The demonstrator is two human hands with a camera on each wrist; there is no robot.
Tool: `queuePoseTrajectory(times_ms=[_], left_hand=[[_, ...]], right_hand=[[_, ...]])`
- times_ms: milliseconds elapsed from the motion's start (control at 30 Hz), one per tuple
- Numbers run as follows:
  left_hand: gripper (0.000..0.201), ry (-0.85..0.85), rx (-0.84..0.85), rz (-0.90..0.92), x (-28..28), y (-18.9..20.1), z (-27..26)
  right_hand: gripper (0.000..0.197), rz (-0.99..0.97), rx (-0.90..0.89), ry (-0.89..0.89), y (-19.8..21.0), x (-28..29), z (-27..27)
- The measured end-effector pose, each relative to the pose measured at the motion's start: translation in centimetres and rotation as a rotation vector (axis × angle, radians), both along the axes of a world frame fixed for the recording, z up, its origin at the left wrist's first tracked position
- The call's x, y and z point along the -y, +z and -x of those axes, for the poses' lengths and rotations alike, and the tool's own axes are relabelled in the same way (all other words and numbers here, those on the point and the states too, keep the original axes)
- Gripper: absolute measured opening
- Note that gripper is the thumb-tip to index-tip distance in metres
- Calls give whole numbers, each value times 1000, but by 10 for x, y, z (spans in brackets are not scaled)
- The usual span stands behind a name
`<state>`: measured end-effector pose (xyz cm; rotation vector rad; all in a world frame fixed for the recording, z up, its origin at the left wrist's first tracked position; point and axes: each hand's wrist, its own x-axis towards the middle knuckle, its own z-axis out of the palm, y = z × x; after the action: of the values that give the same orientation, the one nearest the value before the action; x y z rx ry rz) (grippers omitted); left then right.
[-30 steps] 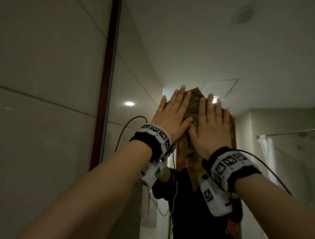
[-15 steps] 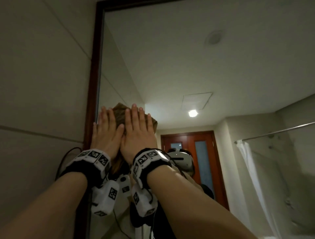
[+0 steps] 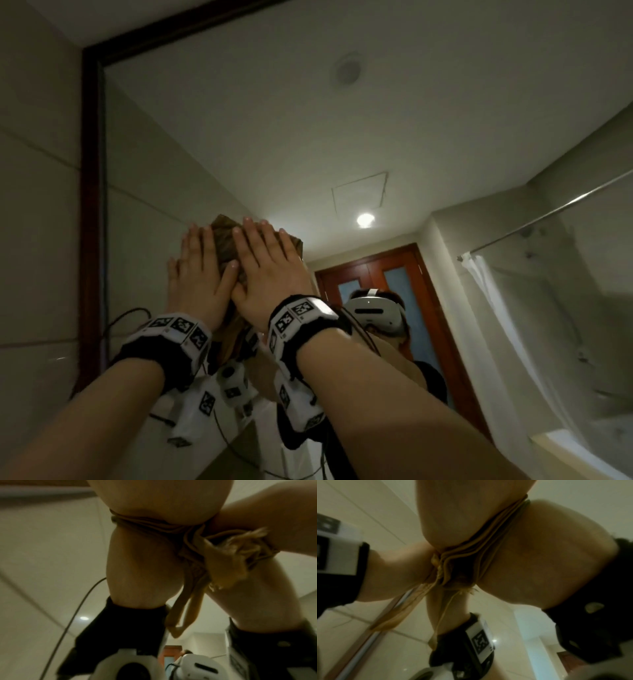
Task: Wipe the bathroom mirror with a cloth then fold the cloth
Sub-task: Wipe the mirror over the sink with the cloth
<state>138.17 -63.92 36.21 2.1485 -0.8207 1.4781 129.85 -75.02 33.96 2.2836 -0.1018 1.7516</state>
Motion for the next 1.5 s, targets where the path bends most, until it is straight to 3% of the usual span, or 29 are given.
queuePoseTrajectory(times_ms=[433, 733, 1000, 1233, 1367, 1500], left_hand=[[71, -73, 222, -90, 205, 22, 153], [67, -99, 205, -134, 218, -6, 166], [72, -170, 268, -250, 180, -99, 145], [72, -125, 204, -239, 133, -205, 115], [71, -149, 153, -215, 118, -277, 107], [73, -177, 167, -311, 102, -361, 96]], right_hand=[[67, -78, 102, -177, 8, 200, 154], [65, -111, 155, -179, -16, 213, 160], [70, -103, 62, -198, -113, 186, 155], [72, -106, -17, -161, -209, 139, 125], [68, -71, -48, -192, -272, 121, 119], [74, -28, -249, -210, -348, 120, 126]])
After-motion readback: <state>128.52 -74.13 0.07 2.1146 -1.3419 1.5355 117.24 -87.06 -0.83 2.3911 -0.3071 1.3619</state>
